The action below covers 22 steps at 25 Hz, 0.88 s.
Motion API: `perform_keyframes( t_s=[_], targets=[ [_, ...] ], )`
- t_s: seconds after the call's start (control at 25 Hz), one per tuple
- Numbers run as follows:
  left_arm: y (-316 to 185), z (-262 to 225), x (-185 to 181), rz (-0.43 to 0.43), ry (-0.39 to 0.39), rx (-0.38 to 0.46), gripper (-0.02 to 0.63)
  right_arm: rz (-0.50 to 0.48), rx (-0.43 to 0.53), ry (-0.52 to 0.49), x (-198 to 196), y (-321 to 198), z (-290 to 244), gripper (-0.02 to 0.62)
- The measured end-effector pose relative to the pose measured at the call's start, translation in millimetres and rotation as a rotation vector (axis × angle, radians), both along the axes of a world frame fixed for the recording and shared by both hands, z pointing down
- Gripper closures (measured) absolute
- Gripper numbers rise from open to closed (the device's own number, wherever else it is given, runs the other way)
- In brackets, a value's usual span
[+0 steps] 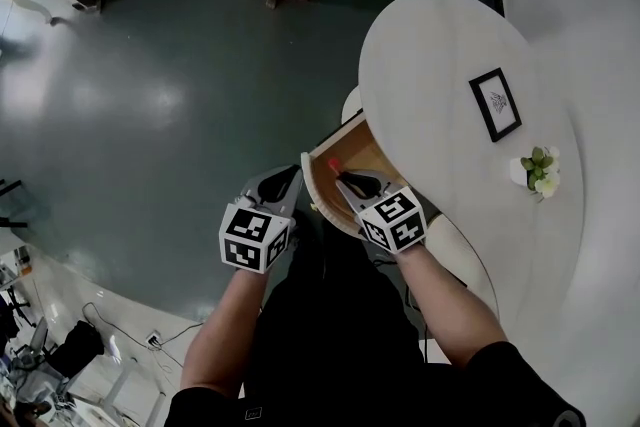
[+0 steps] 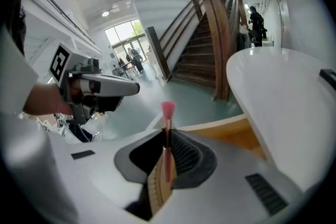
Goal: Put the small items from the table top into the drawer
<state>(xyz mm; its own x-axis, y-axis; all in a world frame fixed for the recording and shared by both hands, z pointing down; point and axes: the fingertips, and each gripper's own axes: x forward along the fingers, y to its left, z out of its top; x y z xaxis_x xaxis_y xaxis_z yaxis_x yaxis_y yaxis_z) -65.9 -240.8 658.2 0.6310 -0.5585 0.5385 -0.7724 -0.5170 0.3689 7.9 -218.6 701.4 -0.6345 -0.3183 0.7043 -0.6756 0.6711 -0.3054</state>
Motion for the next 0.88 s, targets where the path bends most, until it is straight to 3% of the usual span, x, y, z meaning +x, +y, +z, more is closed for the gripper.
perform_keyframes(
  t_s=[0.28,0.88],
  targets=[
    [2,18,9,-0.017,0.005,-0.025,0.595,-0.057,-0.041,0.115,10,12,49,0.541],
    [-3,30,4,-0.034,0.016,-0.042,0.595,-0.102,-0.128,0.261,20,-2,132,0.541]
  ],
)
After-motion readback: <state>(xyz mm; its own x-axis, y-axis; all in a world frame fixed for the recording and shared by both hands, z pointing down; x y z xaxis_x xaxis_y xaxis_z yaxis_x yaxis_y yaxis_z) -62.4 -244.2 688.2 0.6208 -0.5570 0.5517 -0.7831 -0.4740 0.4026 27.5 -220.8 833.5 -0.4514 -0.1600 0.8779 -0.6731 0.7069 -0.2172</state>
